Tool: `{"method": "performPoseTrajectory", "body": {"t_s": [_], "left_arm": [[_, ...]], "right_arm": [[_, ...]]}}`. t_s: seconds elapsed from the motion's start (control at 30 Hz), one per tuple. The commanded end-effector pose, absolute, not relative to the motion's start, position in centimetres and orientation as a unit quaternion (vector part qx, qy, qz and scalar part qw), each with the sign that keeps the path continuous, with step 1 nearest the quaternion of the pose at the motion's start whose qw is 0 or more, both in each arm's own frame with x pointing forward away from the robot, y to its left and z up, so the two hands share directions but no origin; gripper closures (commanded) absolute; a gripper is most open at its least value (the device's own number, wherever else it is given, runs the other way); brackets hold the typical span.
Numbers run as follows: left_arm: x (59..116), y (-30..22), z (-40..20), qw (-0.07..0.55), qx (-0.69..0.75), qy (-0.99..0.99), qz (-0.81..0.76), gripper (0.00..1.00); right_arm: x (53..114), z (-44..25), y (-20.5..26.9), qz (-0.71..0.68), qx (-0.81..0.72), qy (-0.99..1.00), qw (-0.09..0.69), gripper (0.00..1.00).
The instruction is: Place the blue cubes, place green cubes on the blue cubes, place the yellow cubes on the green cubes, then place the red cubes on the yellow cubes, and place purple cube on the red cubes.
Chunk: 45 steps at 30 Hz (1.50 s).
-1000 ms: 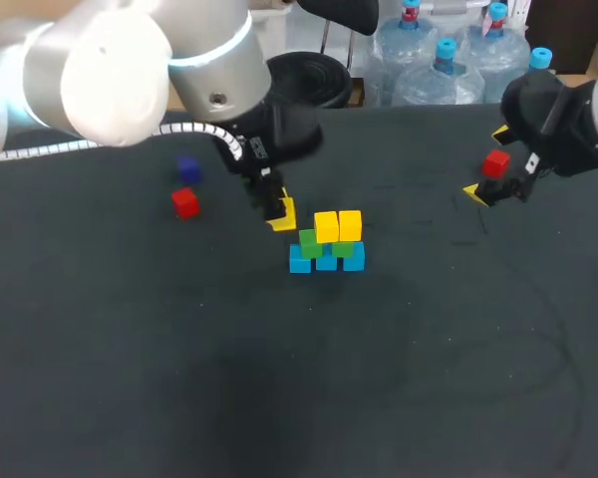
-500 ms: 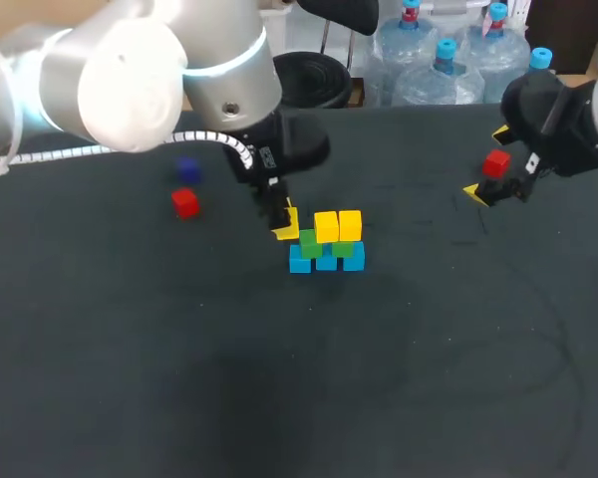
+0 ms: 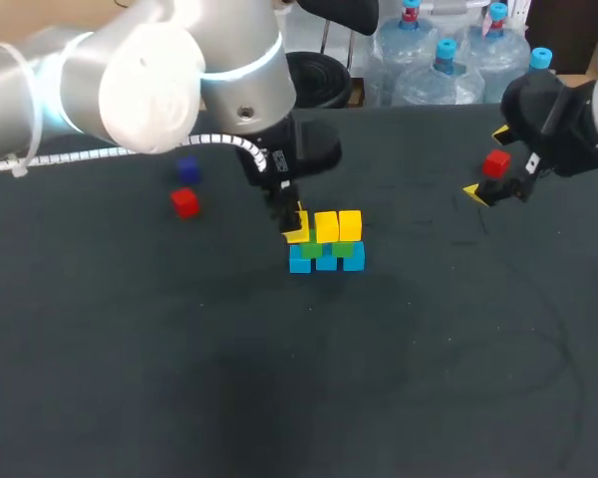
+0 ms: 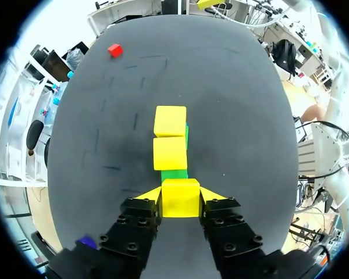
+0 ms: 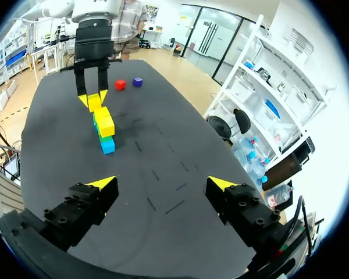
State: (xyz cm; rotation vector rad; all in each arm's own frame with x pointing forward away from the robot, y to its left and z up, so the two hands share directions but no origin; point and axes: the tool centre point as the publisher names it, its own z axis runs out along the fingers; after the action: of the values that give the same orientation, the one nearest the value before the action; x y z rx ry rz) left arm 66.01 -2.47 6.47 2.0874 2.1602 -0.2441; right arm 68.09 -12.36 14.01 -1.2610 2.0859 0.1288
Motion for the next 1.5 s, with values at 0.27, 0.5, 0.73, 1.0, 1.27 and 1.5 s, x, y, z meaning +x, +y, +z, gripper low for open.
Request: {"method": "performPoseTrajectory", "body": {"t_s": [0.27,0.5,0.73,1.0,1.27,1.5], "left_arm": [[66.47,-2.78,5.94,0.058,0.691,0.716,-0.082,1.0],[66.5,-2.92,5.73,0.056,0.692,0.715,-0.082,1.0],[66.6,-3.05,5.56,0.056,0.692,0.715,-0.081,1.0],[66.64,-3.33,5.52,0.058,0.693,0.714,-0.081,1.0],[66.72,-3.39,5.46,0.057,0.694,0.713,-0.082,1.0],[66.69,-3.44,5.4,0.056,0.694,0.713,-0.082,1.0]], "right_arm": [[67.73,13.93,-12.27,-0.016,-0.455,0.804,0.382,0.0],[67.73,13.93,-12.27,-0.016,-0.455,0.804,0.382,0.0],[67.73,13.93,-12.27,-0.016,-0.455,0.804,0.382,0.0],[67.73,13.93,-12.27,-0.016,-0.455,0.804,0.382,0.0],[67.73,13.93,-12.27,-0.016,-0.455,0.804,0.382,0.0],[67.73,13.93,-12.27,-0.016,-0.455,0.804,0.382,0.0]]}}
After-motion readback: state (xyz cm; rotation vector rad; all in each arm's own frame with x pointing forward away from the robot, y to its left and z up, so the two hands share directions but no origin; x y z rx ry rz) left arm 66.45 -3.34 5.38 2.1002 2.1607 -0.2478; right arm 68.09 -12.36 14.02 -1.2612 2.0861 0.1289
